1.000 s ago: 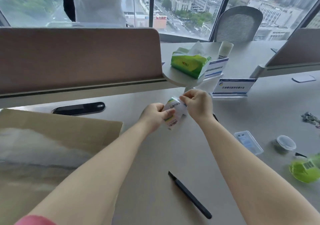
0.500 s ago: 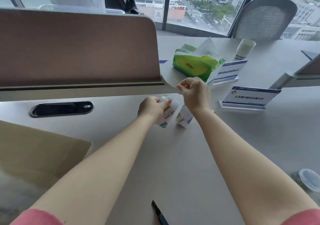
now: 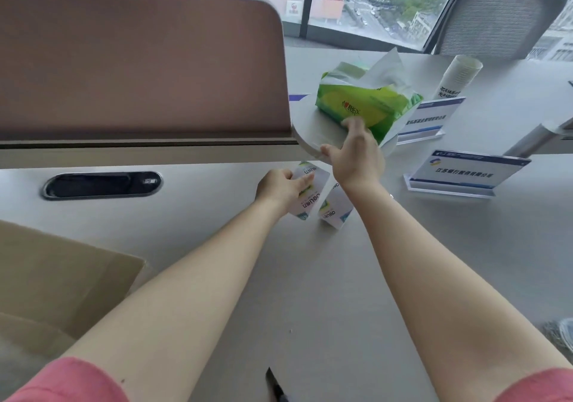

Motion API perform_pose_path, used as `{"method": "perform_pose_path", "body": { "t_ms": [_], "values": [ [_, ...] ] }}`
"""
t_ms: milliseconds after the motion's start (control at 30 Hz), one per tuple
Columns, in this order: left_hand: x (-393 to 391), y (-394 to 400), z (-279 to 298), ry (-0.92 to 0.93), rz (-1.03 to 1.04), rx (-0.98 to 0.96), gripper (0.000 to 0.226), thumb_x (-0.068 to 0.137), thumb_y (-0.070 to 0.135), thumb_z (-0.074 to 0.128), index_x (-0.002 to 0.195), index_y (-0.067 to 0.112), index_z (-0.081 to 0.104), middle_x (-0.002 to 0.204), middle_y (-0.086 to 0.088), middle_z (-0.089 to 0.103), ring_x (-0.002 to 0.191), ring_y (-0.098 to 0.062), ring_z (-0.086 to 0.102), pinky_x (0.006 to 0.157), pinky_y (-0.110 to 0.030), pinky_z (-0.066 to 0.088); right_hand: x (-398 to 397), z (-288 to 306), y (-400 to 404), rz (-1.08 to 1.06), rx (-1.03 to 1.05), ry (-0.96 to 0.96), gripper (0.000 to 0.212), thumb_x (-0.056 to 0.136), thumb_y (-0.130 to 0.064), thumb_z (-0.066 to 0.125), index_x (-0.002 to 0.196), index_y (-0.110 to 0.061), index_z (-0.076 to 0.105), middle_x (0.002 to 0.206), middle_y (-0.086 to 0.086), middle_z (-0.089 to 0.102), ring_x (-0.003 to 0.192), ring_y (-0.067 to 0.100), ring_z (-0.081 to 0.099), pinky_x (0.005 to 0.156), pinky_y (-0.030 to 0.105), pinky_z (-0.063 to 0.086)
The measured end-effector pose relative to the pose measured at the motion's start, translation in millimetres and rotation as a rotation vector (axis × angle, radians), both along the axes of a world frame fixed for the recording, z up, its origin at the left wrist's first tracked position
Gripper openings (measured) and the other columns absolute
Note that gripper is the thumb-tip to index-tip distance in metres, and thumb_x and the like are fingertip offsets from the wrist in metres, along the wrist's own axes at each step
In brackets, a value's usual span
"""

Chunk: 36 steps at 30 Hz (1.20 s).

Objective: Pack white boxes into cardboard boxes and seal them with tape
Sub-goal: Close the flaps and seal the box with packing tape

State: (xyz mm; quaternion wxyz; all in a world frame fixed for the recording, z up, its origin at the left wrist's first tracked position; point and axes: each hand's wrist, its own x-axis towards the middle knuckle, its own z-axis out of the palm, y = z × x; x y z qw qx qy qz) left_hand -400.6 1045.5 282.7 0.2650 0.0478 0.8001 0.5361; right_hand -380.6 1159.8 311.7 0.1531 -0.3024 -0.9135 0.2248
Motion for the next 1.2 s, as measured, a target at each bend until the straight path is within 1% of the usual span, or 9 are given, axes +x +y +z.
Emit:
{"method": "perform_pose_path", "body": {
  "t_ms": [67, 200, 300, 433, 567, 767, 933, 1033, 1200],
  "values": [
    [2.1, -0.6, -1.5, 0.002, -0.009, -0.001, 0.028, 0.09, 0.028, 0.058, 0.065, 0.018, 0.051, 0.089, -0.01, 0.063, 0.079, -0.021, 0.055, 0.062, -0.026, 0.04, -0.3, 2.3, -0.9, -0.019, -0.029, 0.002, 0.047, 0.087, -0.025, 0.062, 0.125, -0.007, 0.04, 0.122, 0.012, 0.056, 0.113, 0.031, 0.053, 0.077, 0.033, 0.037],
    [3.7, -2.1, -1.4, 0.007, -0.047, -0.05, 0.014, 0.09, 0.021, 0.058, 0.078, 0.013, 0.056, 0.109, -0.018, 0.066, 0.093, -0.027, 0.059, 0.078, -0.031, 0.043, 6.7, -4.5, 1.3, 0.014, 0.016, 0.039, 0.032, 0.092, -0.005, 0.045, 0.123, -0.003, 0.04, 0.116, 0.015, 0.057, 0.105, 0.032, 0.055, 0.07, 0.027, 0.029],
    [3.2, -6.2, 0.8, 0.023, -0.06, -0.107, 0.013, 0.09, 0.017, 0.056, 0.077, 0.013, 0.054, 0.1, -0.014, 0.056, 0.092, -0.027, 0.05, 0.08, -0.029, 0.038, 13.2, -1.9, 4.1, 0.051, 0.044, 0.052, 0.041, 0.089, 0.006, 0.039, 0.128, -0.002, 0.041, 0.125, 0.017, 0.05, 0.107, 0.034, 0.053, 0.072, 0.027, 0.029],
    [7.8, -19.6, 16.5, 0.042, -0.028, -0.105, 0.015, 0.091, 0.02, 0.054, 0.104, 0.013, 0.052, 0.112, -0.009, 0.055, 0.105, -0.025, 0.051, 0.085, -0.028, 0.038, 21.8, 8.1, -3.1, 0.081, 0.057, 0.109, 0.039, 0.09, 0.004, 0.039, 0.128, -0.001, 0.045, 0.128, 0.018, 0.047, 0.106, 0.034, 0.053, 0.076, 0.029, 0.035],
    [16.5, -52.3, 45.3, 0.116, -0.03, -0.064, 0.006, 0.092, 0.021, 0.053, 0.091, 0.015, 0.053, 0.1, -0.006, 0.057, 0.096, -0.022, 0.053, 0.077, -0.025, 0.036, 29.6, 21.6, -29.5, 0.11, 0.02, 0.149, 0.032, 0.09, -0.002, 0.043, 0.121, -0.002, 0.051, 0.12, 0.017, 0.055, 0.106, 0.03, 0.054, 0.081, 0.028, 0.038],
    [40.6, -135.8, 80.7, 0.206, 0.027, 0.069, 0.025, 0.095, 0.014, 0.047, 0.071, 0.022, 0.049, 0.078, 0.005, 0.056, 0.068, -0.008, 0.052, 0.061, -0.016, 0.038, 50.6, 32.8, -101.6, 0.17, -0.218, 0.055, 0.025, 0.091, -0.014, 0.048, 0.112, -0.006, 0.059, 0.113, 0.011, 0.065, 0.107, 0.028, 0.057, 0.081, 0.029, 0.04],
    [67.3, -214.2, 84.1, 0.31, 0.094, 0.024, 0.022, 0.093, 0.012, 0.05, 0.072, 0.02, 0.053, 0.089, -0.005, 0.059, 0.082, -0.017, 0.051, 0.068, -0.021, 0.04, 78.5, 21.5, -164.8, 0.281, -0.383, -0.077, 0.026, 0.091, -0.02, 0.052, 0.105, -0.001, 0.063, 0.103, 0.017, 0.066, 0.089, 0.028, 0.061, 0.083, 0.038, 0.049],
    [86.3, -254.3, 74.6, 0.363, 0.066, -0.063, 0.009, 0.093, 0.012, 0.051, 0.095, 0.013, 0.059, 0.094, -0.002, 0.056, 0.082, -0.012, 0.05, 0.069, -0.015, 0.039, 105.2, 9.6, -201.3, 0.271, -0.533, -0.128, 0.027, 0.093, -0.019, 0.05, 0.104, 0.003, 0.061, 0.086, 0.012, 0.06, 0.065, 0.019, 0.054, 0.074, 0.036, 0.049],
    [118.6, -296.7, 46.5, 0.467, -0.041, -0.256, 0.037, 0.092, 0.02, 0.054, 0.128, 0.009, 0.05, 0.128, -0.006, 0.056, 0.119, -0.02, 0.051, 0.101, -0.029, 0.038, 151.9, -11.2, -257.2, 0.099, -0.994, -0.137, 0.035, 0.097, -0.034, 0.042, 0.075, -0.01, 0.054, 0.069, 0.004, 0.055, 0.059, 0.016, 0.052, 0.06, 0.025, 0.043]
  ]
}}
